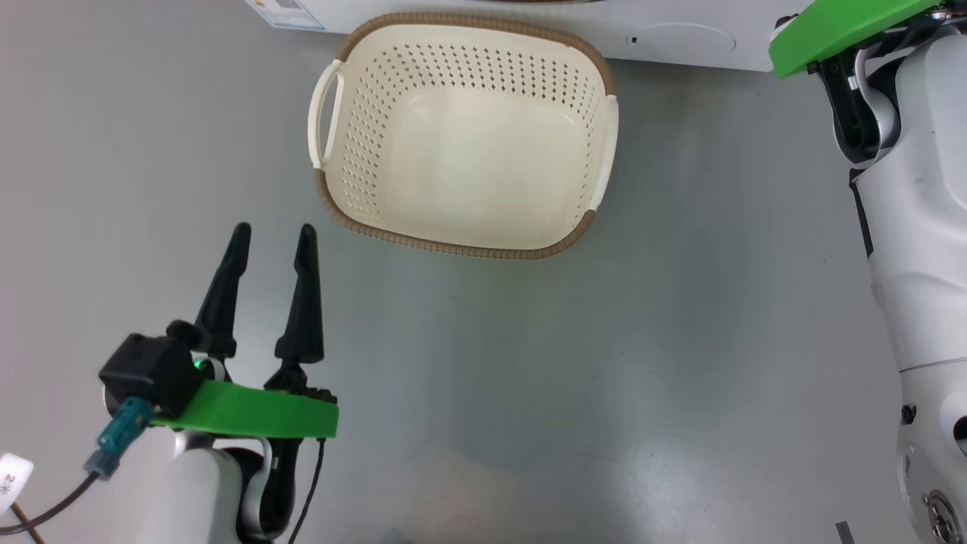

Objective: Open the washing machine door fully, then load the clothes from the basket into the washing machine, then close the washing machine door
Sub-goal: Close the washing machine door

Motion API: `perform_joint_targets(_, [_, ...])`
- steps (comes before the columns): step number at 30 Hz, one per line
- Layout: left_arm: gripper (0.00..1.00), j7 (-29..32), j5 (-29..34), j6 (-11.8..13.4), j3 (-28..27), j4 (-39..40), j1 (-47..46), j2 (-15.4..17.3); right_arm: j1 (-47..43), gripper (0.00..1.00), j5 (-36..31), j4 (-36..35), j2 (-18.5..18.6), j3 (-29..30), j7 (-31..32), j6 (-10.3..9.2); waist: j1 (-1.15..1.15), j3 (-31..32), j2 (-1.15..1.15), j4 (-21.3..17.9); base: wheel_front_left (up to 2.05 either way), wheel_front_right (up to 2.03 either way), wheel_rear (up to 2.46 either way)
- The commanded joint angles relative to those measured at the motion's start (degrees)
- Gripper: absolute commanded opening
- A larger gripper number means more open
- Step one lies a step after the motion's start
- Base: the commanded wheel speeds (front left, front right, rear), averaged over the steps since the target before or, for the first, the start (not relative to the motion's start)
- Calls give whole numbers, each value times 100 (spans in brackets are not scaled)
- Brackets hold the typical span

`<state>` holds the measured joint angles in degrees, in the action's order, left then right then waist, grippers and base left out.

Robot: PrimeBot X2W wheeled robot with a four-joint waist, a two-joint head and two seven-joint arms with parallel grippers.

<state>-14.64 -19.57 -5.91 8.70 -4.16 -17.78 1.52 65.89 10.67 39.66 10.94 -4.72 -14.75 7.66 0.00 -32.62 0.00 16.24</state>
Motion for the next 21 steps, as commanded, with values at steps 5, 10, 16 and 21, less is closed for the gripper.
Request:
perform_joint_targets(5, [100, -36, -53, -34, -226, 84, 114, 136, 132, 0, -66, -10, -83, 88, -25, -17, 0, 60, 0, 49, 0, 0, 0])
perform_joint_targets(10, [100, -36, -34, -37, -228, 95, 130, 136, 146, 0, -118, 52, -92, 90, -25, -17, 0, 104, 0, 46, 0, 0, 0])
perform_joint_targets(16, [100, -36, -12, -38, -244, 76, 160, 136, -39, 0, -28, -67, -97, -70, -25, -17, 0, 202, 0, -6, 0, 0, 0])
perform_joint_targets(21, [100, -36, 33, -39, -289, 86, 193, 136, -446, 0, 263, -373, -55, -270, -25, -17, 0, 357, 0, -115, 0, 0, 0])
